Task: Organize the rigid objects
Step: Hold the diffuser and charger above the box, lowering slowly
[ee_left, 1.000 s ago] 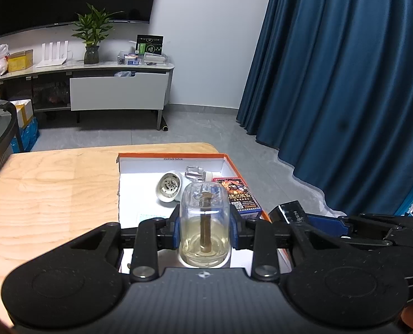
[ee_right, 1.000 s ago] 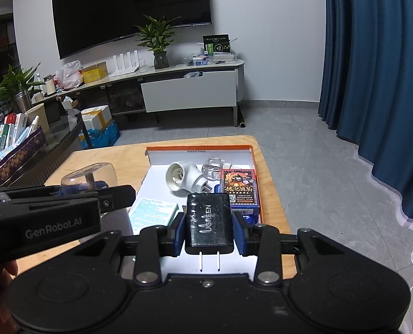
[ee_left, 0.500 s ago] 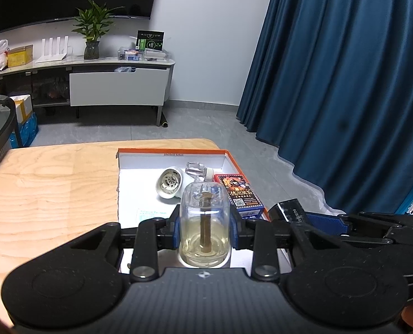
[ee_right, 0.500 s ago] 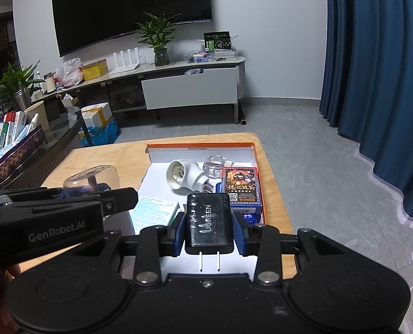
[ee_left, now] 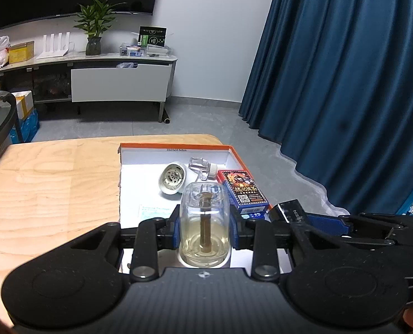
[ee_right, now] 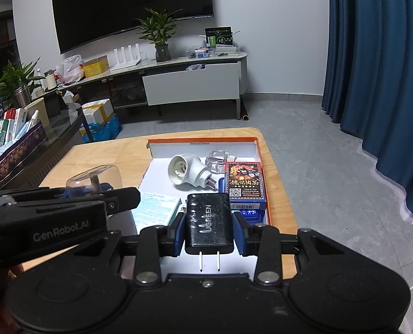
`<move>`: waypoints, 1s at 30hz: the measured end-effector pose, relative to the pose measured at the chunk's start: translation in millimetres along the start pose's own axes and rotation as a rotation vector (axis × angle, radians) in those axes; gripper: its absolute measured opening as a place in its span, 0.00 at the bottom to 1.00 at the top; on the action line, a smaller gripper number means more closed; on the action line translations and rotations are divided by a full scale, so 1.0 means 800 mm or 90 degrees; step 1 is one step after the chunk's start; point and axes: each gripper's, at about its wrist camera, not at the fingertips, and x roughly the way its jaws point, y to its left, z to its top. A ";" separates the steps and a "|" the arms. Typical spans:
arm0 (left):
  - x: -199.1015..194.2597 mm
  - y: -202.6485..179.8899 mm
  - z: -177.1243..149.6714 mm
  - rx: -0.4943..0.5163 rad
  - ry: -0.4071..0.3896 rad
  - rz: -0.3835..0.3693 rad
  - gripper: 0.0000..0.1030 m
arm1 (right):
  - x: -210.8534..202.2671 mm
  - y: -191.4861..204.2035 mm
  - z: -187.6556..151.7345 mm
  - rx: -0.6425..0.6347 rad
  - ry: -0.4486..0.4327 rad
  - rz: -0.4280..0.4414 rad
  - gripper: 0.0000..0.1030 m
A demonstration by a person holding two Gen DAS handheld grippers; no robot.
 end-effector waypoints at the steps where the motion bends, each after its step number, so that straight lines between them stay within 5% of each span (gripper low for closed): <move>1: 0.000 0.001 0.000 0.000 0.000 -0.001 0.32 | 0.000 0.000 0.000 0.000 0.000 0.000 0.42; 30: 0.018 0.013 -0.002 -0.026 0.023 -0.005 0.32 | 0.031 -0.007 -0.014 0.023 0.042 0.002 0.42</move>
